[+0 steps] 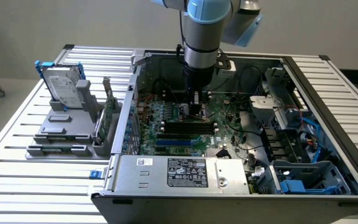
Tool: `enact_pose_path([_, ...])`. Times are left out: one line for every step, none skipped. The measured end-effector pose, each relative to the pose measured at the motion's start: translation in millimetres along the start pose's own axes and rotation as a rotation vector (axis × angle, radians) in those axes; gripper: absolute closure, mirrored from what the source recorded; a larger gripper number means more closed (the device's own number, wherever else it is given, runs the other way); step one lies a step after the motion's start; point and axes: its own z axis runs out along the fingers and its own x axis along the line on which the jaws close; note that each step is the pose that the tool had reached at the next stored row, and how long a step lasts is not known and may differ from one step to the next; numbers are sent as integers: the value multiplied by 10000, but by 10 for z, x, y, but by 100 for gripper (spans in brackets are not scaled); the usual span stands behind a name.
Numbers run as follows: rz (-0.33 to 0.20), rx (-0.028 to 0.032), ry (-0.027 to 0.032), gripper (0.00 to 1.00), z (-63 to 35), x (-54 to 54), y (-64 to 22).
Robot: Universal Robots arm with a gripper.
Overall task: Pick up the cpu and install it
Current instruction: 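Place the cpu into insertion slot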
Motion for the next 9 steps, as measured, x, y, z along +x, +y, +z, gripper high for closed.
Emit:
enact_pose_path([0,-1,-3,46,1,0,0])
enact_pose_path([0,-1,-3,46,3,0,0])
enact_pose_path([1,-2,-2,46,6,0,1])
enact_pose_path([2,-2,-2,46,10,0,1])
enact_pose_path([1,-3,-2,46,14,1,1])
enact_pose_path([1,-2,-3,46,20,0,2])
enact_pose_path([1,-1,-4,46,24,-1,1])
enact_pose_path([1,-1,-6,46,27,-1,2])
enact_pose_path([1,-1,-9,46,29,-1,2])
